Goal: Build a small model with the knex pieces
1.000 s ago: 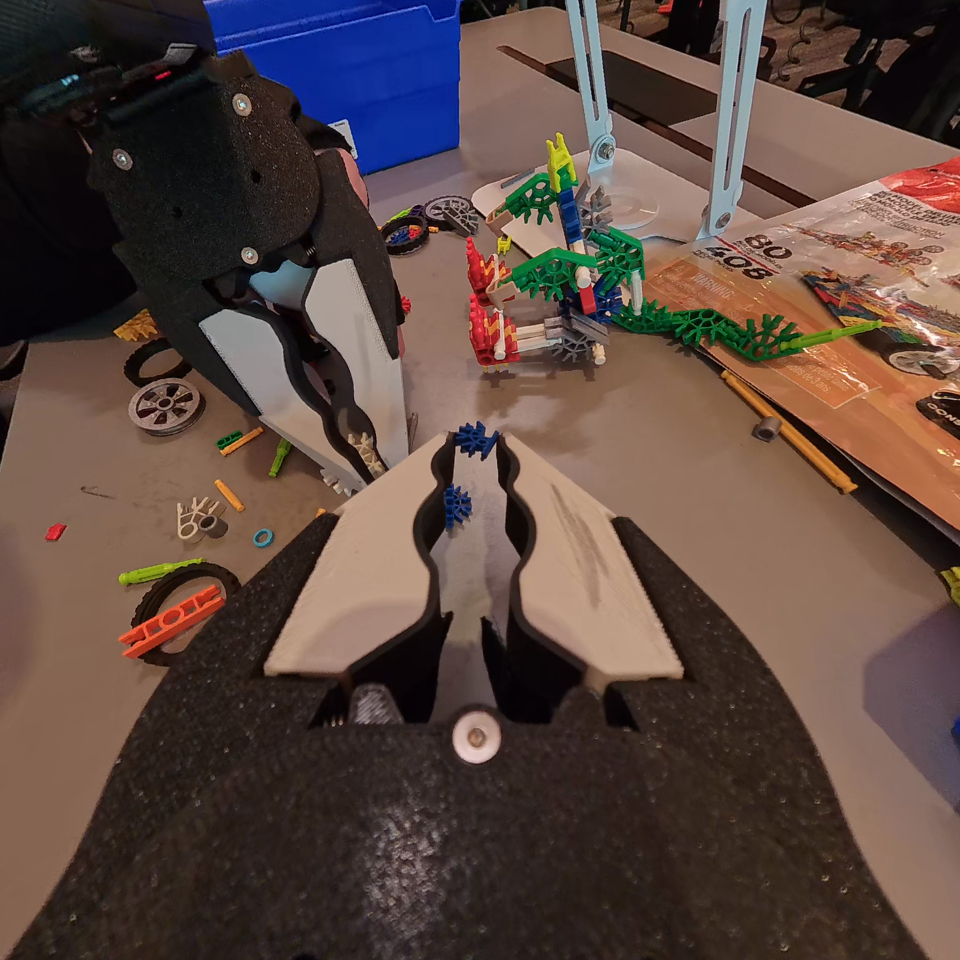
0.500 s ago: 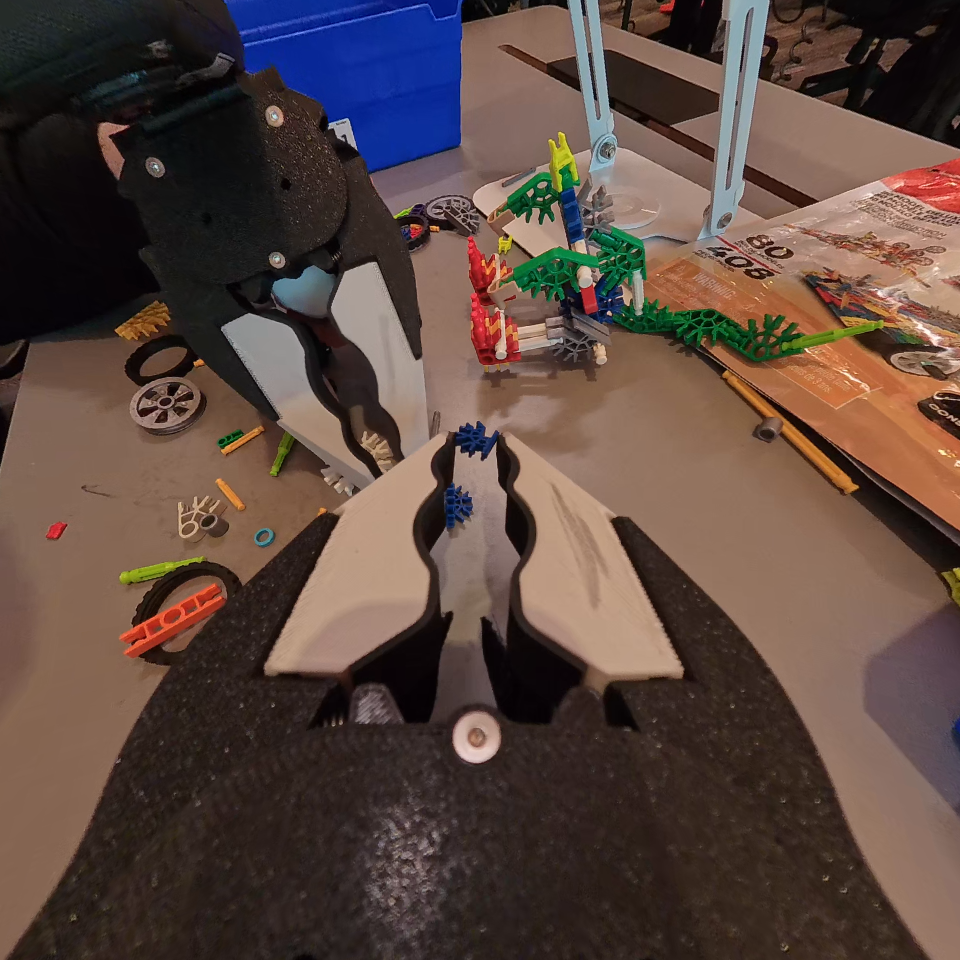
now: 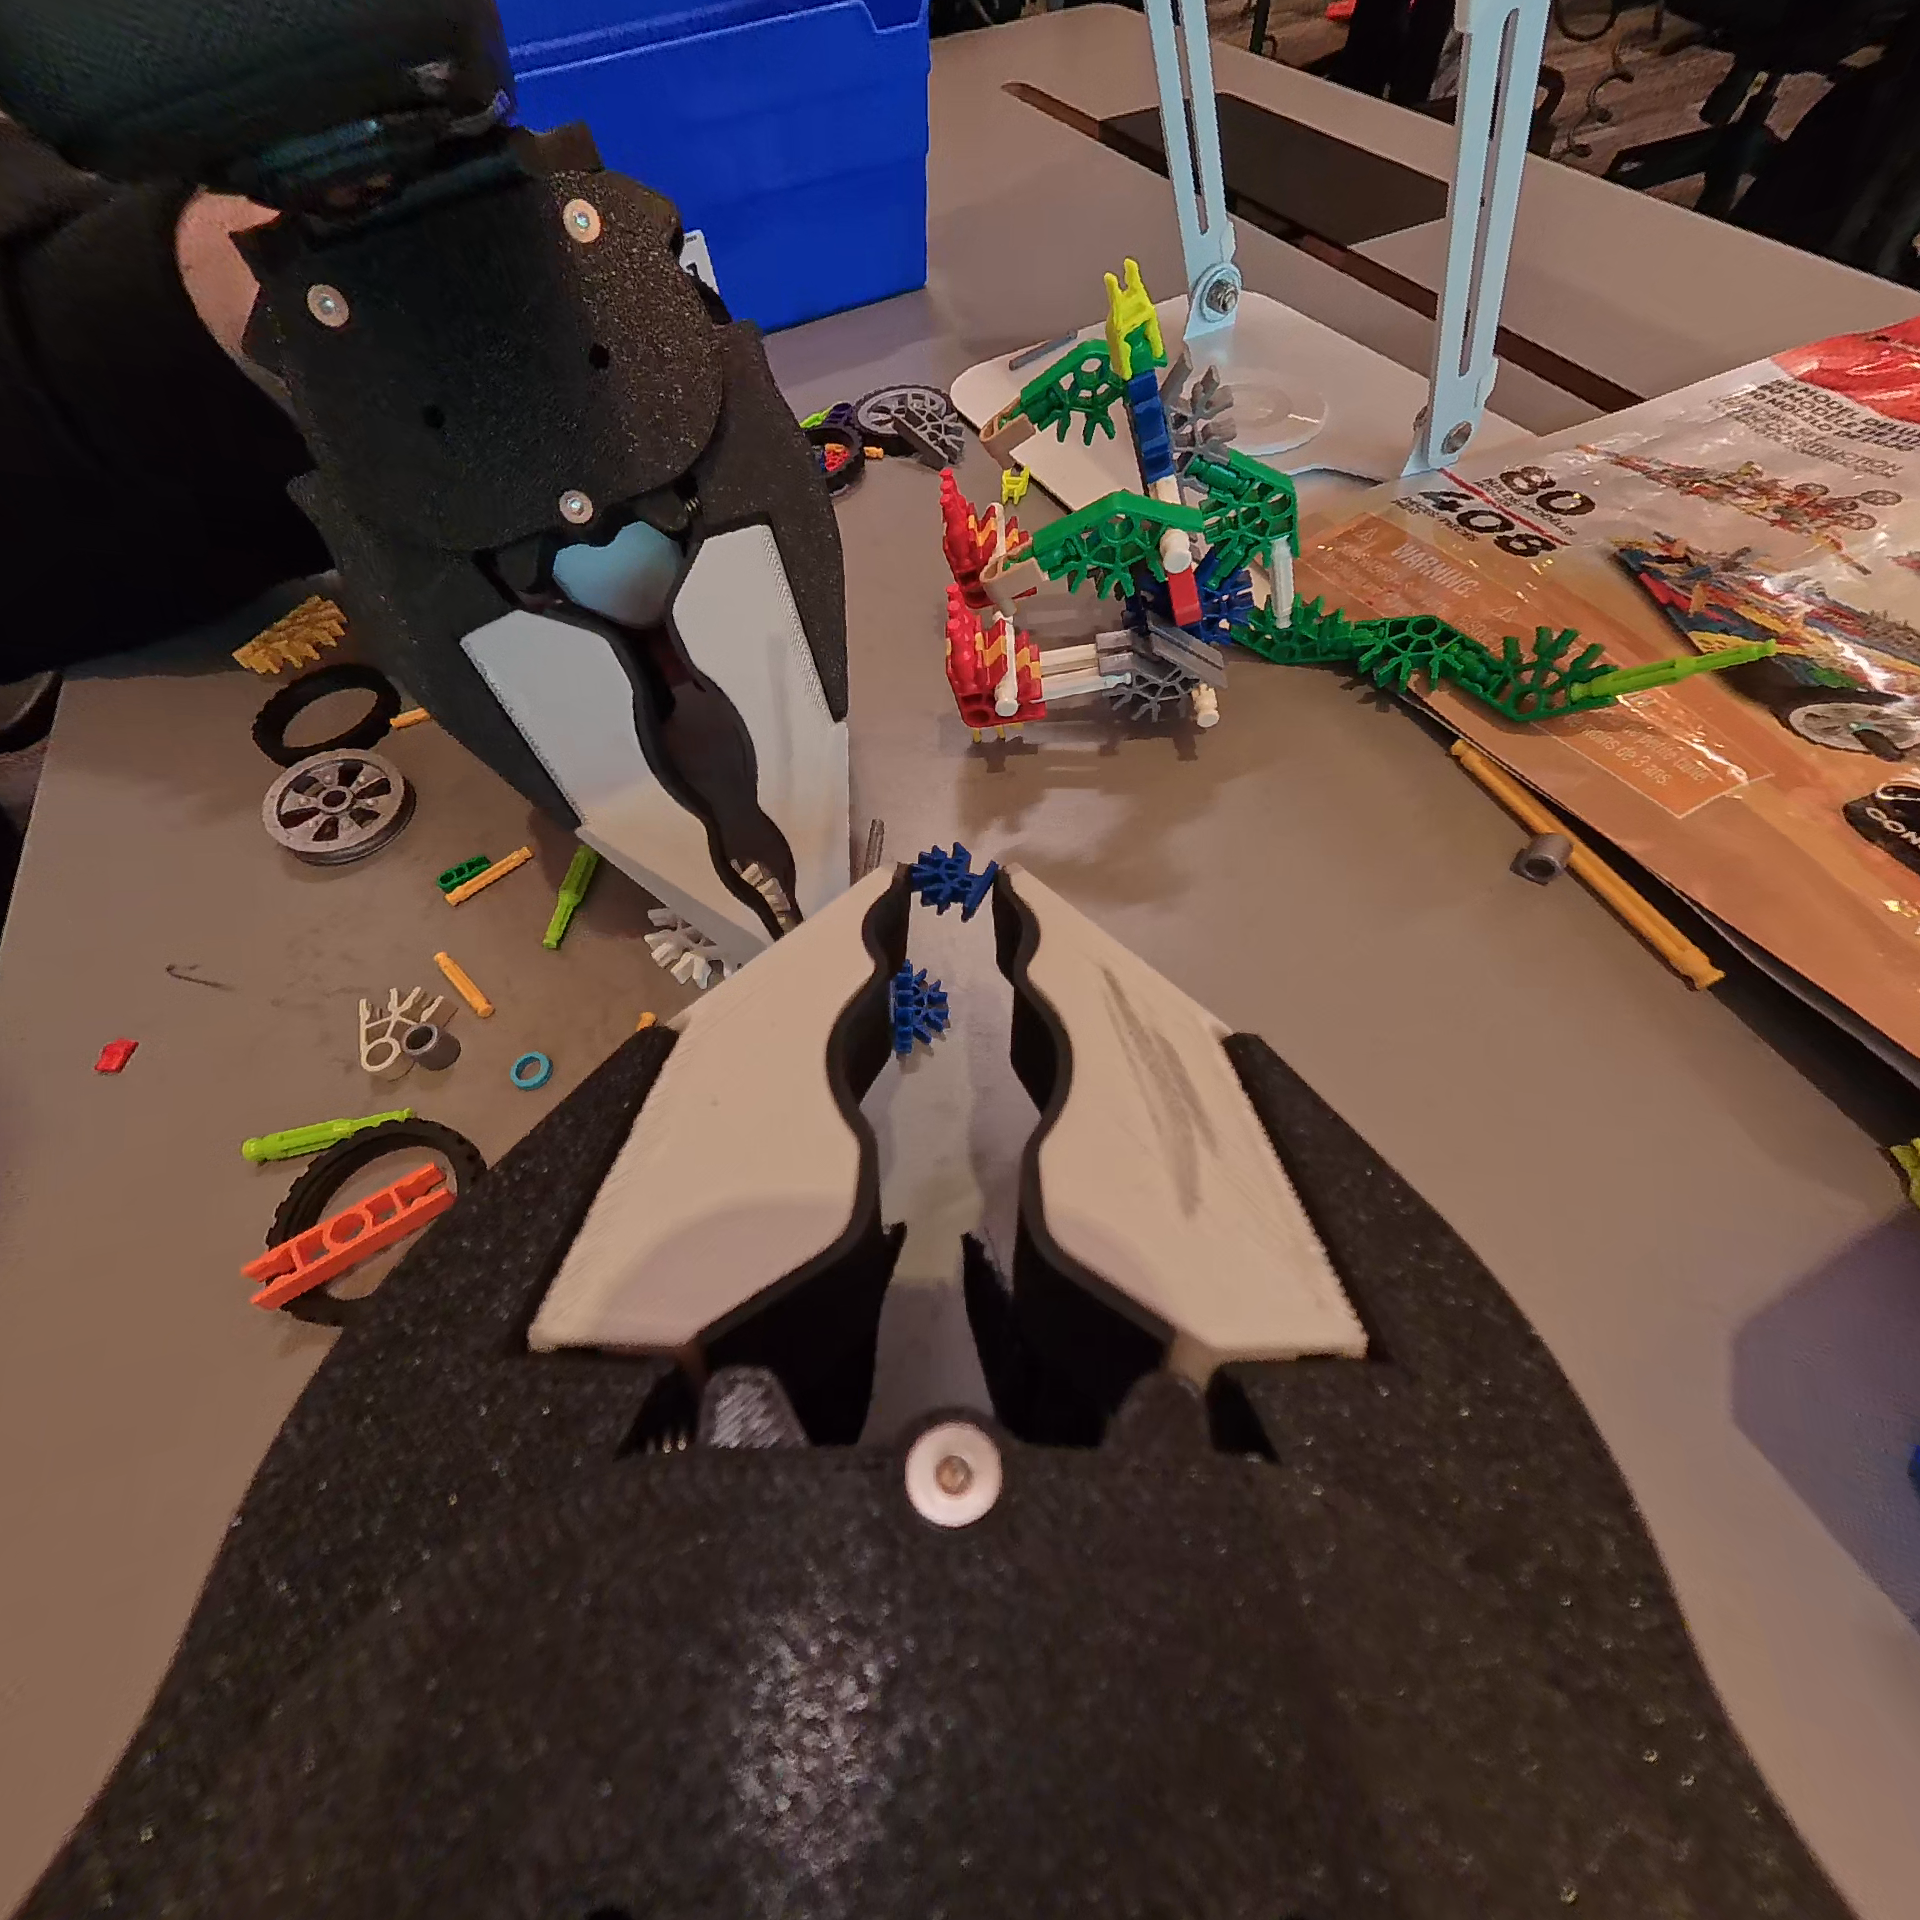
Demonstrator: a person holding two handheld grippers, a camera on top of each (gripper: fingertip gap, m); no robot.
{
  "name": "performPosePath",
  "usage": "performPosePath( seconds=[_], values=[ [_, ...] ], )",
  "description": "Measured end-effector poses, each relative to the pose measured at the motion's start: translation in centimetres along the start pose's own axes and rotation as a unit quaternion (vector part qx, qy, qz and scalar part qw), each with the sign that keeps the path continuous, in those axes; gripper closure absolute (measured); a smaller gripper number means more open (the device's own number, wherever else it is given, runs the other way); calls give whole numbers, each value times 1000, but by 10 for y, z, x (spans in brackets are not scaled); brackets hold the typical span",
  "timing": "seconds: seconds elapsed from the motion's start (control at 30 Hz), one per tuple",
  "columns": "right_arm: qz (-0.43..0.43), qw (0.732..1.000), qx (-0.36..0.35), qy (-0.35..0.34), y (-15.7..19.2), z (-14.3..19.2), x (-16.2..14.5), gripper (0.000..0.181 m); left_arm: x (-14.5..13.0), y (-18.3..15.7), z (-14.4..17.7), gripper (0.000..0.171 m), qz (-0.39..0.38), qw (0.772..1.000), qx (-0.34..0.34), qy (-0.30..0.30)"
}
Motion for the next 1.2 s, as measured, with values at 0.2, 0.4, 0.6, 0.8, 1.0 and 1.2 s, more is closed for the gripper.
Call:
performPosePath(
  seconds=[0.2, 0.4, 0.6, 0.8, 1.0, 1.2],
  values=[
    [0, 1000, 0, 1, 0, 0, 0, 166, -1, 1, 1, 170, 15, 1000, -4, 3],
    [2, 1000, 0, 0, 0, 0, 0, 166, -2, 3, 2, 168, 20, 1000, 2, 7],
    [3, 1000, 0, 0, 1, 1, 0, 166, -4, 2, 3, 169, 14, 1000, -1, 12],
    [8, 1000, 6, -1, 4, 2, 2, 166, -5, 3, 4, 170, 20, 1000, -1, 13],
    [19, 999, 28, -5, 12, 7, 5, 166, -5, 5, 5, 170, 28, 1000, -2, 13],
    [32, 996, 76, 17, 31, 3, -1, 166, -6, 6, 5, 170, 32, 999, -3, 13]
  ],
)
Point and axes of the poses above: each gripper's, where its closed fingertips meet, z back along the fingers, x out of its top, y = z × x across the jaws, the point moved 2 cm from there along z, back along the fingers, and after that the axes turned 15 degrees about z, right-handed, at the moved point
